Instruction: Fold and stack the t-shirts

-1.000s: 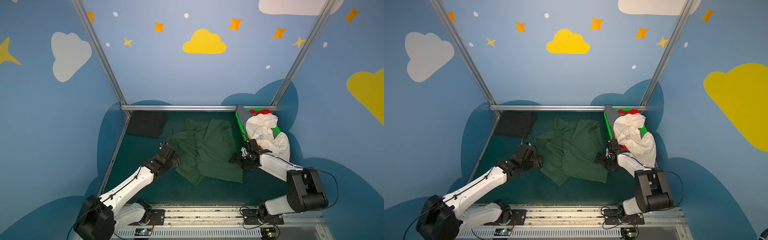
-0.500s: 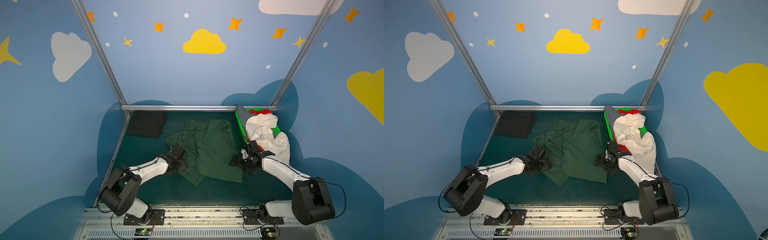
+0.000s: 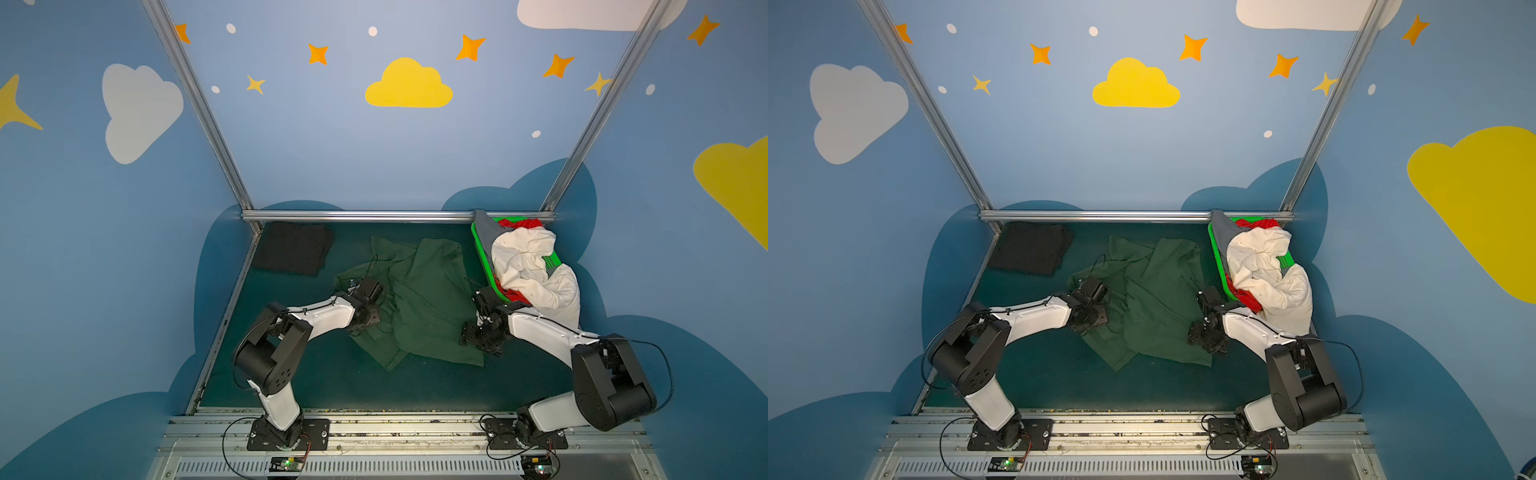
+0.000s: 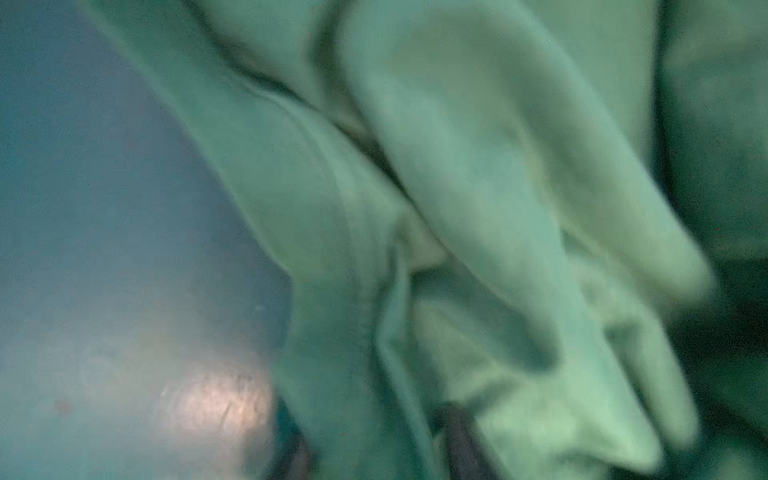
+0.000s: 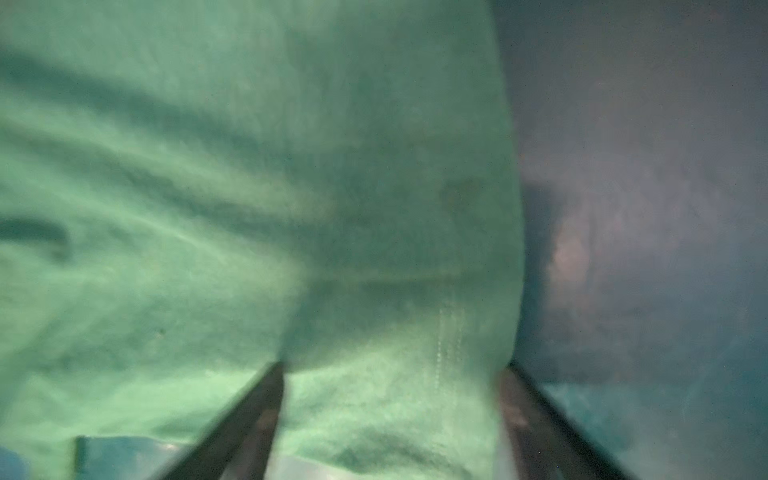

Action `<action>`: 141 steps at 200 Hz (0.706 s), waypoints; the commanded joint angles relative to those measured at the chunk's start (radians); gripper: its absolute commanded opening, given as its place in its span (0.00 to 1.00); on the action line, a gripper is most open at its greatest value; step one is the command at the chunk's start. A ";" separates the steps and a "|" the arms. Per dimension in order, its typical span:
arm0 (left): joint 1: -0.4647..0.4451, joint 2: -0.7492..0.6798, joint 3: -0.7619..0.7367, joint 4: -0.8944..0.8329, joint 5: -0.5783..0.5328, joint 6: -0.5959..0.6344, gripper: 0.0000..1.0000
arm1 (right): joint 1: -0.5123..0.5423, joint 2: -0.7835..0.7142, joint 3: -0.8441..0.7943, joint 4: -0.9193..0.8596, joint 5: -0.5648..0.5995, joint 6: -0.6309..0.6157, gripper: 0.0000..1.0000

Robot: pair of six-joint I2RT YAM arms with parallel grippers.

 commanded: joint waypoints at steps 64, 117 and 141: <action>0.186 -0.156 -0.163 -0.082 0.043 0.038 0.04 | 0.009 0.051 0.012 -0.011 0.029 0.038 0.00; 0.249 -0.356 -0.287 -0.180 0.003 0.013 0.04 | 0.007 0.000 0.033 -0.101 0.133 0.039 0.00; 0.269 -0.479 -0.342 -0.267 -0.064 -0.028 0.04 | -0.003 -0.010 0.042 -0.143 0.152 0.032 0.00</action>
